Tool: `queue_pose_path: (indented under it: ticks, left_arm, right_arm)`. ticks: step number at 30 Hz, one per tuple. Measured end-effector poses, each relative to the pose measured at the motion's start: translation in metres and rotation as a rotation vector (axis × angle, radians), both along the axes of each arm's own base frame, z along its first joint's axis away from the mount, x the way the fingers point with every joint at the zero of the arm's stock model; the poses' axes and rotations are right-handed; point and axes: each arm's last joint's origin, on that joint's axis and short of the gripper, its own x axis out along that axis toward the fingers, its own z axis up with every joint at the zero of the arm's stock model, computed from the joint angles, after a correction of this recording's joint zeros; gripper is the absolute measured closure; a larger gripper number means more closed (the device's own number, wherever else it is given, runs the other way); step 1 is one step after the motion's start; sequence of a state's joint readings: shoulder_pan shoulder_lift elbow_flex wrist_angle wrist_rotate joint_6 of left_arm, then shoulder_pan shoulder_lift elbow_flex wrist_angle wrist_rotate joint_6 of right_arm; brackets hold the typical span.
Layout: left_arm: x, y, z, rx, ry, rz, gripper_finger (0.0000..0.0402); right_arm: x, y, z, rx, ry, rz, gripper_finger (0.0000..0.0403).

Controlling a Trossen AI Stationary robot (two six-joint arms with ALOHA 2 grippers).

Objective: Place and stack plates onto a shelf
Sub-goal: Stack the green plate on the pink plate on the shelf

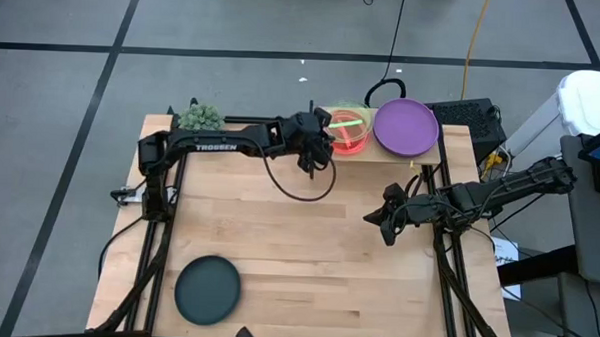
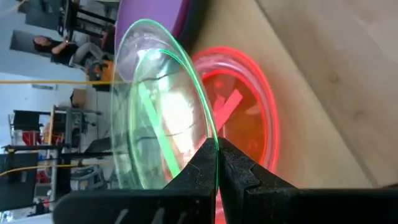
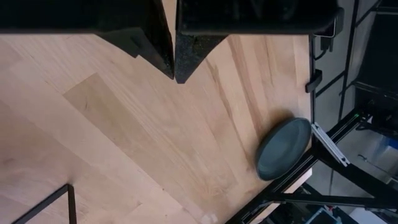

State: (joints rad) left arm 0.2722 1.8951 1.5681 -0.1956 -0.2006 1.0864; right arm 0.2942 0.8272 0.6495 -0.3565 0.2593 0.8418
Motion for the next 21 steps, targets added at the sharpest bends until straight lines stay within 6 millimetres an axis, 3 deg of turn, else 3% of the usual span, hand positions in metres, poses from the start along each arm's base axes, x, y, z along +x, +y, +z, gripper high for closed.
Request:
queue_pose_path:
  ticks: [14, 21]
  left_arm:
    - [0.0025, 0.0000, -0.0055, -0.122, -0.044, 0.030, 0.0397]
    - [0.0016, 0.0021, -0.0063, -0.211, -0.074, 0.049, 0.0351]
  right_arm:
    - [0.0000, -0.0001, 0.0000, 0.005, 0.000, -0.004, 0.0403]
    - [0.0000, 0.0000, 0.0000, 0.005, 0.000, -0.004, 0.0403]
